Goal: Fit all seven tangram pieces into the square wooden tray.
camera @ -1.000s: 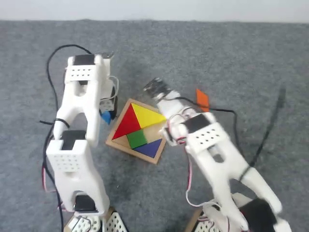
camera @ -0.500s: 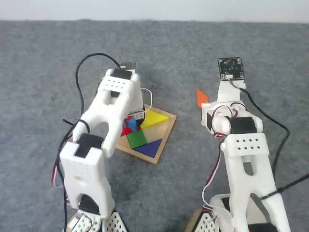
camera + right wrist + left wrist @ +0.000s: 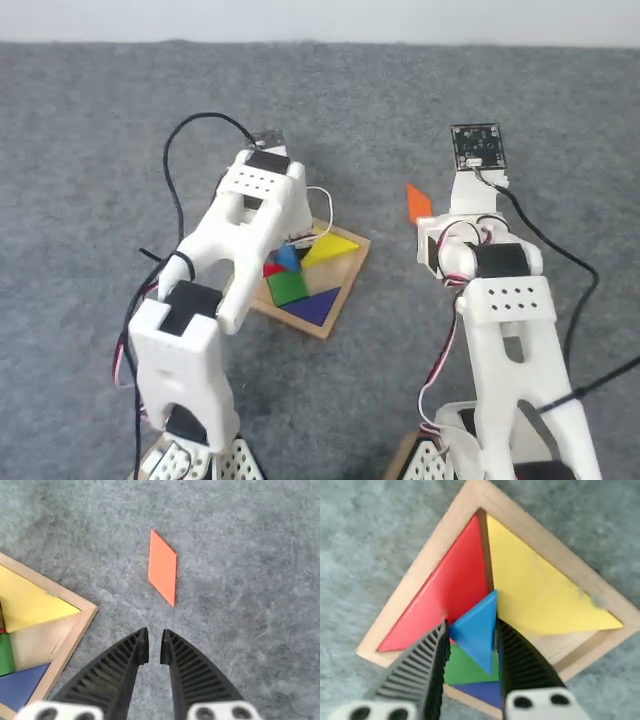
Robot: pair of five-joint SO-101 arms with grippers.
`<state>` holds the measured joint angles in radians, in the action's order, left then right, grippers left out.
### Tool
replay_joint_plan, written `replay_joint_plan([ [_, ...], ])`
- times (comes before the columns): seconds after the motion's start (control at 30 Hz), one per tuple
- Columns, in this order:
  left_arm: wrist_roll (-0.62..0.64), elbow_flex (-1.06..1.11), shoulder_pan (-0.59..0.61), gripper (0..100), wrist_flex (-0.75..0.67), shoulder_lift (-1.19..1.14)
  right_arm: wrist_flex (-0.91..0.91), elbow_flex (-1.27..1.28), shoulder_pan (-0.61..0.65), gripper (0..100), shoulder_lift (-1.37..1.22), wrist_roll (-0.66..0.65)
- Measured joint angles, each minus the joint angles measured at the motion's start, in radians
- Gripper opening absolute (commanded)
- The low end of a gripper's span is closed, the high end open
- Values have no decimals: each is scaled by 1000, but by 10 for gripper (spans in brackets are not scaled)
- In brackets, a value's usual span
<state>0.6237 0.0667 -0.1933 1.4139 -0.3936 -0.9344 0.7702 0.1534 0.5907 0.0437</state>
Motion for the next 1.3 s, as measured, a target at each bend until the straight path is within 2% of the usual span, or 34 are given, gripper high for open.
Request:
replay_joint_plan([
  [0.13,2,61,-40,15,6,127,0,0,0,54,5,0],
  [0.27,2,170,-101,15,-81,226,0,0,2,54,6,0],
  [0.5,37,232,-127,16,-206,219,0,0,2,54,6,0],
  [0.63,57,232,-127,21,-226,184,0,0,2,54,6,0],
  [0.73,60,232,-132,66,-226,183,0,0,2,54,6,0],
  [0.97,60,232,-132,157,-163,183,18,0,2,54,6,0],
  [1.17,60,138,-132,188,-5,183,18,0,2,54,6,0],
  [1.3,60,121,-132,193,40,183,18,0,3,54,6,0],
])
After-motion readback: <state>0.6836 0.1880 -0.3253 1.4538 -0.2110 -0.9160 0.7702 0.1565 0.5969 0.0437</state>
